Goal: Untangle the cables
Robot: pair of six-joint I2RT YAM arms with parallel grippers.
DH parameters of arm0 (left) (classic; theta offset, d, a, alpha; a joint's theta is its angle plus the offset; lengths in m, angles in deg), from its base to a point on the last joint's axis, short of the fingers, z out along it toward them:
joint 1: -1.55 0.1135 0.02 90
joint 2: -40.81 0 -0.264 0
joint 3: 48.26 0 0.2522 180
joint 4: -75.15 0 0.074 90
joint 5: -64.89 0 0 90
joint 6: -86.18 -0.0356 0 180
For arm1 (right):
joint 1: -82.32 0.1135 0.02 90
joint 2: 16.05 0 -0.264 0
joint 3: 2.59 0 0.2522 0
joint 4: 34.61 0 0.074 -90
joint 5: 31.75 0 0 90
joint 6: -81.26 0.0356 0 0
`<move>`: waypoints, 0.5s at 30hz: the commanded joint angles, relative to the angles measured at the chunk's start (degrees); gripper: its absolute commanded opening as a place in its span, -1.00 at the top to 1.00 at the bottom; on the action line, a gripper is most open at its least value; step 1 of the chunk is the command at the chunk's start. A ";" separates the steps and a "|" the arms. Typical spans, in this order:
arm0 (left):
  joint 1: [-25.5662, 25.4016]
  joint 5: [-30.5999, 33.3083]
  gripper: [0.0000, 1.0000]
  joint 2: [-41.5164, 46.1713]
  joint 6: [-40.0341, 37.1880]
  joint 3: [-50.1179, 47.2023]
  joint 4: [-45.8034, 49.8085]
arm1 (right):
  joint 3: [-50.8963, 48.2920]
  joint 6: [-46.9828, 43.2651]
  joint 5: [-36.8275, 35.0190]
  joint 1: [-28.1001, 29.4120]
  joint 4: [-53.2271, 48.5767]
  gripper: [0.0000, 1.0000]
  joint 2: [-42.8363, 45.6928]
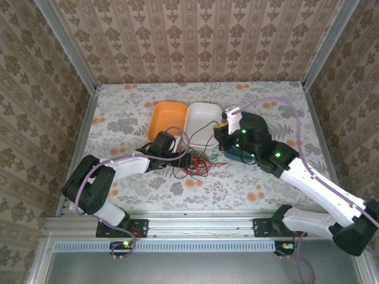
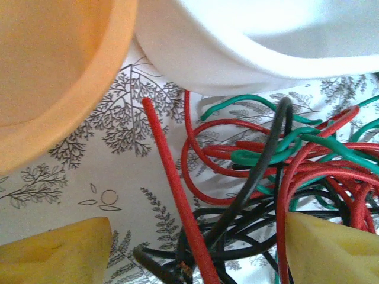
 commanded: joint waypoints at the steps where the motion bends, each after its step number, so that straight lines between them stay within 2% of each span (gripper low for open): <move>1: 0.08 3.17 -0.52 -1.51 -0.68 -1.60 1.14 | 2.24 -0.17 -5.17 -2.71 0.50 1.00 3.74; 7: 0.01 4.32 -0.51 -2.14 -0.66 -2.32 1.43 | 7.22 -3.68 -8.62 -9.59 0.16 1.00 7.72; 15: -0.19 6.03 -0.55 -3.49 -0.47 -3.01 1.61 | 14.93 -9.45 -10.13 -17.05 3.12 1.00 7.10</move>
